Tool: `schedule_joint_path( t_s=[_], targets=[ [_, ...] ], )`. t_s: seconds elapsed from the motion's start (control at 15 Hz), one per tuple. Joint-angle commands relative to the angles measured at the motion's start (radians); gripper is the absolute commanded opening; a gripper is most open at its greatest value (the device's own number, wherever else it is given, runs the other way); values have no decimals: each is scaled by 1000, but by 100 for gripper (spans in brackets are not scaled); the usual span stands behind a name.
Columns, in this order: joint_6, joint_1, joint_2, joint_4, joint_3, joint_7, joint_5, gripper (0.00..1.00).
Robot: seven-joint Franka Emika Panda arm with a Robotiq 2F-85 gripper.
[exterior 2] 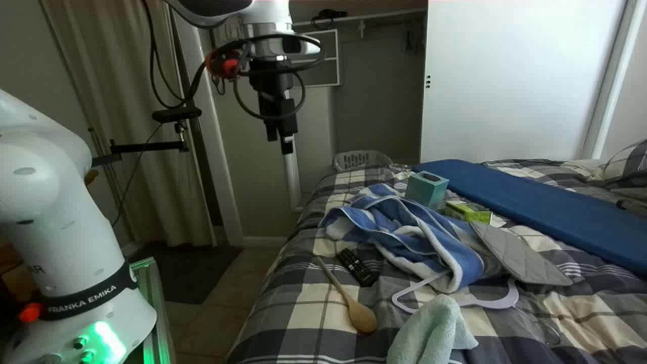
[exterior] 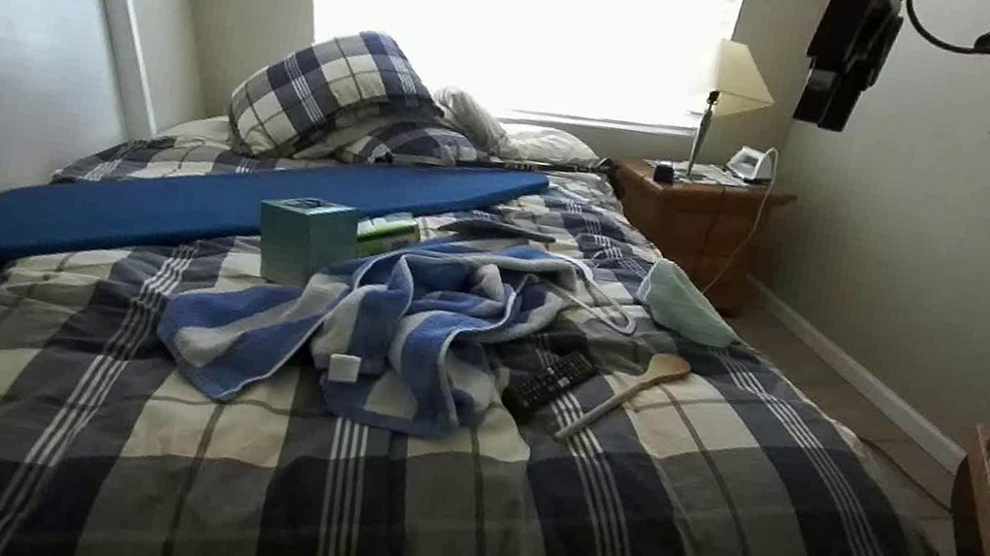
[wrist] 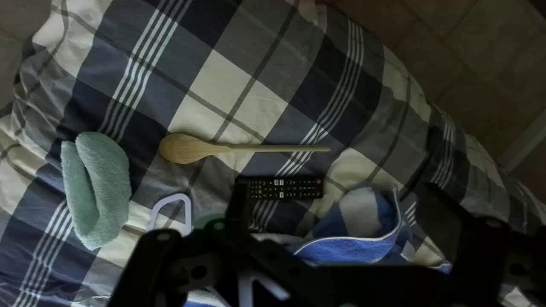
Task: Move the black remote to the left
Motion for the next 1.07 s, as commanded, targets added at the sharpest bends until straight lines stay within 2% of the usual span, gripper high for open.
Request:
schedule_joint_path(
  t_s=[0.0,0.33,0.47,0.67,0.8,1.0],
  targets=[
    [-3,-15,2,2,13,-8,9,100],
    [-3,-15,2,2,13,-8,9,100],
    [-36,2,37,3,40,-67,-63,100],
    [-1,25,107,4,70,-129,-113,100],
    [96,26,199,14,102,-131,-190,100],
    [316,17,358,30,129,-129,-317,100]
  ],
)
